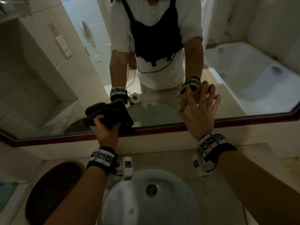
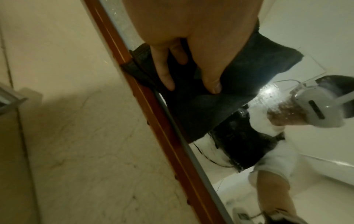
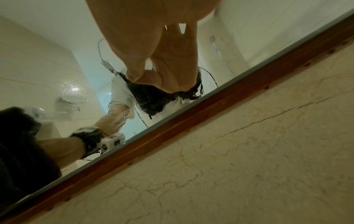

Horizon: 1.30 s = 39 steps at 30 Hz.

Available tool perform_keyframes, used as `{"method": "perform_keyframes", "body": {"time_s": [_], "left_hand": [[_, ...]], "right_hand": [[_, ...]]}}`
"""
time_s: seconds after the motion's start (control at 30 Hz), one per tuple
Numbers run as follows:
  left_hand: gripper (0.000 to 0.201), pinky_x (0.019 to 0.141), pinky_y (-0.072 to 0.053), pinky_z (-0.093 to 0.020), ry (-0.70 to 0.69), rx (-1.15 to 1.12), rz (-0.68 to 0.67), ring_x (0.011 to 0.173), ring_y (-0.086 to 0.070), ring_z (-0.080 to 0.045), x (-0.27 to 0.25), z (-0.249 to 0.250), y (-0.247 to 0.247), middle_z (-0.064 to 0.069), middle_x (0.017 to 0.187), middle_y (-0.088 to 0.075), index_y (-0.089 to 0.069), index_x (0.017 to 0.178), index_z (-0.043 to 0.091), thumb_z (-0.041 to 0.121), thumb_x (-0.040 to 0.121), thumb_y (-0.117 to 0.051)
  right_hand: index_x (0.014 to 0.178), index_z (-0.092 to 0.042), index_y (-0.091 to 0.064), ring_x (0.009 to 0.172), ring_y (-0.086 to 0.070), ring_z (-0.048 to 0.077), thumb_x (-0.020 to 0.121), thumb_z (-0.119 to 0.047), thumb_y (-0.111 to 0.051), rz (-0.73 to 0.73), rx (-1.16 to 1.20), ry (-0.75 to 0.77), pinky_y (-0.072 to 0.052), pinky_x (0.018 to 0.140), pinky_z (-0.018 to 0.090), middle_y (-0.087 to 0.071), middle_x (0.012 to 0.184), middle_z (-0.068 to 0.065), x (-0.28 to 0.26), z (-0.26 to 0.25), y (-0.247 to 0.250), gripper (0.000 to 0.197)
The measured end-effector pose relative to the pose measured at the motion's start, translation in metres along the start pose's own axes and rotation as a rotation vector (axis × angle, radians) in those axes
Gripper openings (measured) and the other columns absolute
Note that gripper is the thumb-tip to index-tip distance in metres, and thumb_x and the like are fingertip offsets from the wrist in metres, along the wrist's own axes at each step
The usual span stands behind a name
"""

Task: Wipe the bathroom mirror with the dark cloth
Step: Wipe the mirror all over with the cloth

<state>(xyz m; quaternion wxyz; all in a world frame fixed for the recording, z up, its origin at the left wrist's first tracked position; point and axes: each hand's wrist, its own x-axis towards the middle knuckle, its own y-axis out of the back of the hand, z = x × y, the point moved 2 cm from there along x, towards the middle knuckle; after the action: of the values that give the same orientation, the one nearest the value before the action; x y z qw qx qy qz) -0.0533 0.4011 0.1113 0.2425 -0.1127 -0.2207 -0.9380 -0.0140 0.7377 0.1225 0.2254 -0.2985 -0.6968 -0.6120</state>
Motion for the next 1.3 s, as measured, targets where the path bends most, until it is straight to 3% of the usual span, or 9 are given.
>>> {"method": "perform_keyframes", "body": {"time_s": [0.13,0.23,0.3,0.4,0.47,0.63,0.9,1.07,1.3], "left_hand": [[0.058,0.097,-0.049,-0.05,-0.045,-0.007,0.001,0.114,-0.054,-0.026,-0.002,-0.003,-0.004,-0.015,0.13,-0.047,-0.04,0.106,0.05,0.038,0.064,-0.077],[0.06,0.101,-0.048,-0.048,-0.116,0.006,-0.002,0.119,-0.052,-0.024,-0.001,0.014,-0.008,-0.015,0.135,-0.044,-0.04,0.107,0.056,0.038,0.063,-0.077],[0.062,0.102,-0.048,-0.044,-0.153,-0.047,0.005,0.121,-0.049,-0.023,0.001,0.034,-0.009,-0.014,0.138,-0.038,-0.046,0.114,0.044,0.023,0.067,-0.08],[0.061,0.098,-0.042,-0.014,-0.189,-0.07,0.039,0.119,-0.047,-0.026,0.008,0.062,-0.008,-0.017,0.138,-0.035,-0.046,0.124,0.016,0.008,0.073,-0.079],[0.061,0.091,-0.037,-0.002,-0.261,-0.051,0.077,0.117,-0.046,-0.025,0.012,0.085,-0.004,-0.018,0.136,-0.035,-0.046,0.125,0.011,0.01,0.073,-0.078],[0.062,0.101,-0.048,-0.032,-0.341,-0.075,0.124,0.118,-0.049,-0.022,0.013,0.104,-0.008,-0.009,0.135,-0.032,-0.044,0.126,0.021,0.019,0.072,-0.075],[0.061,0.103,-0.045,-0.048,-0.27,-0.02,-0.019,0.125,-0.044,-0.028,-0.023,0.065,-0.049,-0.014,0.141,-0.031,-0.038,0.124,0.029,0.021,0.077,-0.075],[0.056,0.099,-0.044,-0.048,-0.239,-0.013,-0.009,0.115,-0.047,-0.03,-0.046,0.054,-0.07,-0.02,0.131,-0.04,-0.046,0.124,0.016,0.019,0.077,-0.076],[0.05,0.103,-0.045,-0.045,-0.401,0.076,-0.034,0.121,-0.046,-0.033,-0.078,0.105,-0.121,-0.02,0.136,-0.039,-0.051,0.127,0.014,0.017,0.081,-0.071]], "right_hand": [[0.157,-0.027,-0.015,0.148,0.004,0.045,0.077,-0.051,-0.075,-0.002,-0.007,0.005,-0.008,0.112,0.073,-0.001,0.161,0.026,0.0,0.0,0.0,0.103],[0.157,-0.027,-0.014,0.148,0.005,0.044,0.077,-0.052,-0.073,-0.007,-0.006,0.006,-0.008,0.112,0.073,-0.002,0.161,0.026,-0.001,0.0,-0.001,0.102],[0.157,-0.028,-0.013,0.149,0.008,0.042,0.077,-0.052,-0.073,-0.002,0.0,0.005,-0.007,0.113,0.072,-0.001,0.161,0.025,-0.001,0.001,-0.002,0.103],[0.157,-0.029,-0.011,0.149,0.01,0.041,0.079,-0.052,-0.072,0.01,0.008,0.006,-0.008,0.113,0.072,0.0,0.161,0.025,-0.001,0.001,-0.004,0.102],[0.157,-0.03,-0.01,0.149,0.007,0.043,0.08,-0.054,-0.071,0.009,0.002,0.002,-0.009,0.112,0.072,-0.002,0.161,0.026,-0.001,0.001,-0.004,0.102],[0.156,-0.028,-0.018,0.148,0.002,0.046,0.079,-0.051,-0.073,0.014,0.017,0.001,-0.009,0.112,0.073,-0.003,0.161,0.026,-0.001,0.001,-0.005,0.097],[0.156,-0.027,-0.018,0.147,0.0,0.049,0.08,-0.052,-0.073,0.021,0.015,-0.002,-0.009,0.112,0.073,-0.002,0.16,0.026,-0.002,0.002,-0.009,0.097],[0.157,-0.028,-0.016,0.147,0.002,0.047,0.081,-0.052,-0.072,0.003,0.014,-0.002,-0.006,0.113,0.071,-0.002,0.16,0.026,-0.002,0.002,-0.009,0.097],[0.157,-0.032,-0.006,0.148,0.013,0.04,0.083,-0.044,-0.068,-0.041,-0.022,0.061,-0.01,0.112,0.073,0.005,0.161,0.02,-0.006,0.009,-0.001,0.097]]}}
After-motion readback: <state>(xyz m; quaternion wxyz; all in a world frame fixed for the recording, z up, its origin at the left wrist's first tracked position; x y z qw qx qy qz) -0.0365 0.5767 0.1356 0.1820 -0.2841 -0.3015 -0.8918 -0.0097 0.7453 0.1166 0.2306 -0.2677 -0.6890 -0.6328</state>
